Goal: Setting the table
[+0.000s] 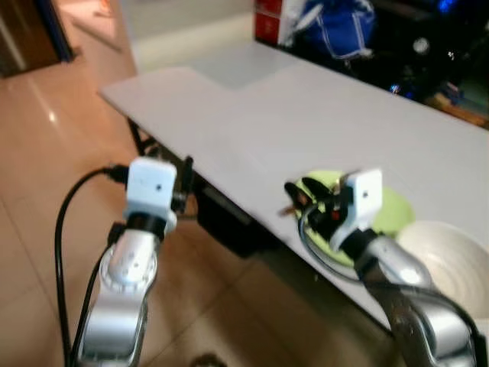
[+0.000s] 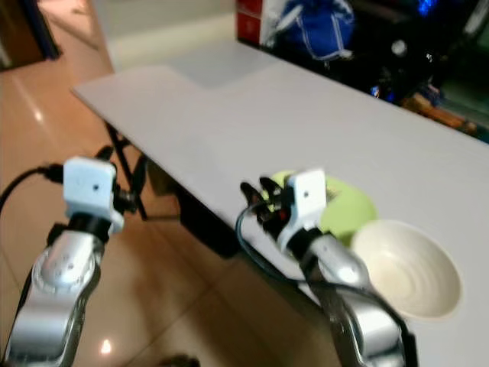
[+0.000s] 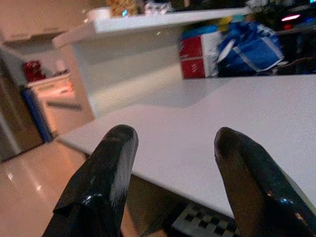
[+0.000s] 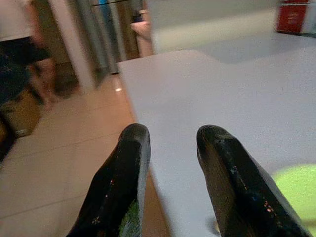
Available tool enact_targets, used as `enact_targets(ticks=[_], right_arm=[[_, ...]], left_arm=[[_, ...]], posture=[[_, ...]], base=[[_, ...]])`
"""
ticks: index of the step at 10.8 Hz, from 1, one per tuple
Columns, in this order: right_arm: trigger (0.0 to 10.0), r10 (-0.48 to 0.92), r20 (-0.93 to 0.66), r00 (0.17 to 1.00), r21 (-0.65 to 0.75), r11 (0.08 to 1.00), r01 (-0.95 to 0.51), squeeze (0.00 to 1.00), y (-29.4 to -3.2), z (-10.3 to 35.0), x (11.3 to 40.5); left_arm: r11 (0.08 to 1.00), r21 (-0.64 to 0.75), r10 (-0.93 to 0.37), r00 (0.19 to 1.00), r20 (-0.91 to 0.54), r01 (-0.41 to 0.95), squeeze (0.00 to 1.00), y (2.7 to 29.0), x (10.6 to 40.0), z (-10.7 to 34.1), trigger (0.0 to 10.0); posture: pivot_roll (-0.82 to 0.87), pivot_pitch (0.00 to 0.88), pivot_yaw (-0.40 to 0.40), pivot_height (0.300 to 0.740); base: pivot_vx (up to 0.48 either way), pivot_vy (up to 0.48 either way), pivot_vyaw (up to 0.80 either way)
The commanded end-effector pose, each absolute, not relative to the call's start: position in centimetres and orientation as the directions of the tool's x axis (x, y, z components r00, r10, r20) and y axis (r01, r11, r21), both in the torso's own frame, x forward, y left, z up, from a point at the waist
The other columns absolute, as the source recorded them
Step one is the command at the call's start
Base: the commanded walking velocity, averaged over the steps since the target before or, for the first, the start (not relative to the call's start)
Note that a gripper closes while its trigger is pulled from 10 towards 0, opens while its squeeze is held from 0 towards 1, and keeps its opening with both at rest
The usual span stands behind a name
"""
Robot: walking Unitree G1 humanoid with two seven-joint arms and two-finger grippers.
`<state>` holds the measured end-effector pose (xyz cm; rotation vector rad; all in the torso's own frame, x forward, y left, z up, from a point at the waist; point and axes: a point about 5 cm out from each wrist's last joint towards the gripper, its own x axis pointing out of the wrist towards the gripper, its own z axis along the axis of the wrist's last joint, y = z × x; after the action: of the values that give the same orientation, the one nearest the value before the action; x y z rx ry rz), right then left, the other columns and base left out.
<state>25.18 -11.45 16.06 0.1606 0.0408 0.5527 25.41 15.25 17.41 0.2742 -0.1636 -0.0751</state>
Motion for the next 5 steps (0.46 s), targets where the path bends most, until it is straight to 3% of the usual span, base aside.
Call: enact_targets(ticks=[1,3,5], right_arm=[[10.0,0.528,0.006,0.849,0.153,0.839,-0.522,0.0,-11.58,16.13,25.26],[10.0,0.539,0.004,0.842,0.144,0.833,-0.534,0.0,-11.36,16.19,25.29],[10.0,0.544,0.006,0.839,0.131,0.831,-0.54,0.0,-11.6,16.47,25.43]], left_arm=[[0.958,0.28,-0.104,0.979,0.174,0.051,0.0,15.19,25.23,17.86,10.0],[0.959,0.279,-0.101,0.979,0.177,0.049,0.0,15.37,25.44,17.89,10.0],[0.961,0.267,-0.124,0.975,0.186,0.071,0.0,15.04,25.48,18.06,10.0]], posture=[[0.04,0.0,-0.039,0.74],[0.03,0.0,-0.039,0.74],[0.03,0.0,-0.045,0.74]], base=[[0.0,0.0,0.8],[0.0,0.0,0.8],[0.306,0.0,0.8]])
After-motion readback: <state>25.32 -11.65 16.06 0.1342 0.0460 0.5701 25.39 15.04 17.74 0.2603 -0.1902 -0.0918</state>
